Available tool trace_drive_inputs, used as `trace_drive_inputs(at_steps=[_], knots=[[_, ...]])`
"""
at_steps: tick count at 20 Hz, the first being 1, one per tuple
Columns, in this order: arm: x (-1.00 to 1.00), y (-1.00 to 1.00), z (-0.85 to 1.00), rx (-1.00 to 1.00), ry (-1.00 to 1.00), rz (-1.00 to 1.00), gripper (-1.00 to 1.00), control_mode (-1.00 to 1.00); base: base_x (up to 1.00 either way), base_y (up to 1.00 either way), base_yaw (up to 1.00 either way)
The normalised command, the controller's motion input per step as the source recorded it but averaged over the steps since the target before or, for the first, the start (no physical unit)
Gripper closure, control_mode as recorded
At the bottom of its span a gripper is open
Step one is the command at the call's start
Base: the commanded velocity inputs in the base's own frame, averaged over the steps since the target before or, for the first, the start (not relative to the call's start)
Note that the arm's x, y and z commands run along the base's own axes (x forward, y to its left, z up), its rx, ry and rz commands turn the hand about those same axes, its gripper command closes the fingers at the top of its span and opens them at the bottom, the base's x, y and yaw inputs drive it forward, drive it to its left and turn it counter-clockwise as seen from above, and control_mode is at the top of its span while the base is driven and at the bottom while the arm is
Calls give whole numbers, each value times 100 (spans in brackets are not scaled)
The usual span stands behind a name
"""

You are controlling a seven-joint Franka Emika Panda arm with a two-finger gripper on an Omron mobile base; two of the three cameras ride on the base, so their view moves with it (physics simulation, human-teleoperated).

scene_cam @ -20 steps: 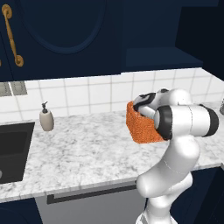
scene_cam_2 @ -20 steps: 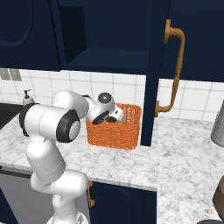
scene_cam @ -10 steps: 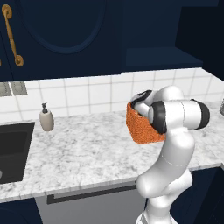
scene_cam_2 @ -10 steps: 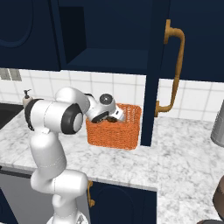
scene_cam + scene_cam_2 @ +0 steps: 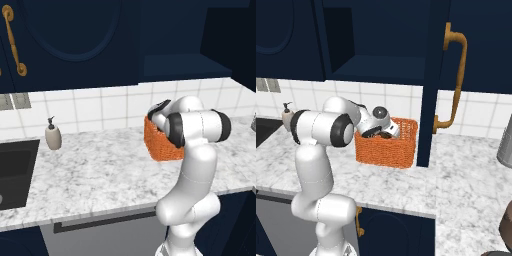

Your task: Open the cabinet, pick up the bread from the cabinet and place it in the basket. Then move the basket to the dining counter.

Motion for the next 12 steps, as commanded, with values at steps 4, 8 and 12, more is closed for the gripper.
trace_drive_inputs(at_steps=[4,8,12], knots=[[14,0,-9,0,0,0,100,-100,0,0,0],[0,0,0,0,0,0,-100,-100,0,0,0],[0,0,0,0,0,0,-100,-100,0,0,0]])
